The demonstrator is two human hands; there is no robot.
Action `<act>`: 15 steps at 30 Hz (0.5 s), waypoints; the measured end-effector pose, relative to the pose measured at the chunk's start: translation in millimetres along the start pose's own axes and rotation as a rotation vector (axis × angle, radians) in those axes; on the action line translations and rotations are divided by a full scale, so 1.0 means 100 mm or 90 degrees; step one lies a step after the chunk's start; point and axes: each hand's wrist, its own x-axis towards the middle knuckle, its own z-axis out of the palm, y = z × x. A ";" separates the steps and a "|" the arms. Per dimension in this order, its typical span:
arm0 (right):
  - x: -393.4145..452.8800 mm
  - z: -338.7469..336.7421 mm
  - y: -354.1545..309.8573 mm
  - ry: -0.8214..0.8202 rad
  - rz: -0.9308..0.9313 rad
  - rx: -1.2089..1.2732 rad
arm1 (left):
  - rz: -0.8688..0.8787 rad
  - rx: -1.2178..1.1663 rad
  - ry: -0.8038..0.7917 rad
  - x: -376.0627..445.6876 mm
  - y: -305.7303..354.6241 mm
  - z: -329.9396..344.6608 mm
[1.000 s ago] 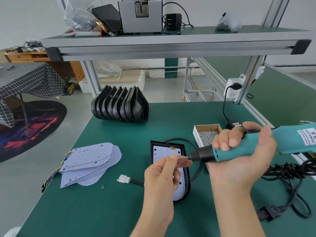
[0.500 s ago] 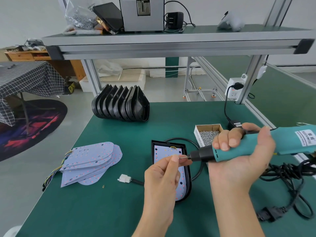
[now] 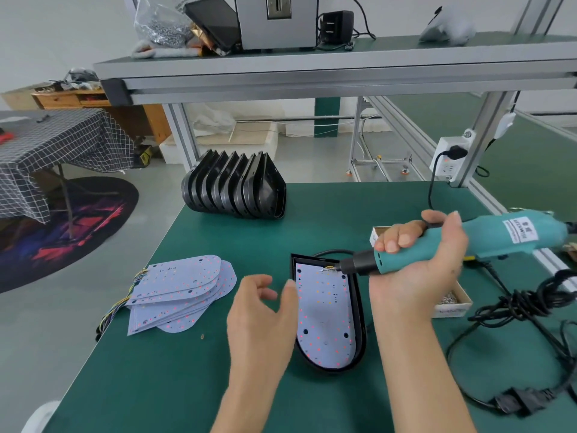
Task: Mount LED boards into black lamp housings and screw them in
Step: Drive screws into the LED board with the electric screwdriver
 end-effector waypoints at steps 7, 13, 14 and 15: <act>0.06 0.14 0.35 -0.014 0.090 0.051 | -0.022 0.204 -0.196 0.28 -0.06 0.30; 0.06 0.14 0.54 -0.048 0.075 0.010 | -0.061 0.098 -0.213 0.33 -0.12 0.37; 0.05 0.13 0.56 -0.053 0.072 0.005 | -0.064 0.080 -0.209 0.32 -0.13 0.37; 0.05 0.12 0.58 -0.058 0.070 0.000 | -0.065 0.066 -0.207 0.32 -0.13 0.37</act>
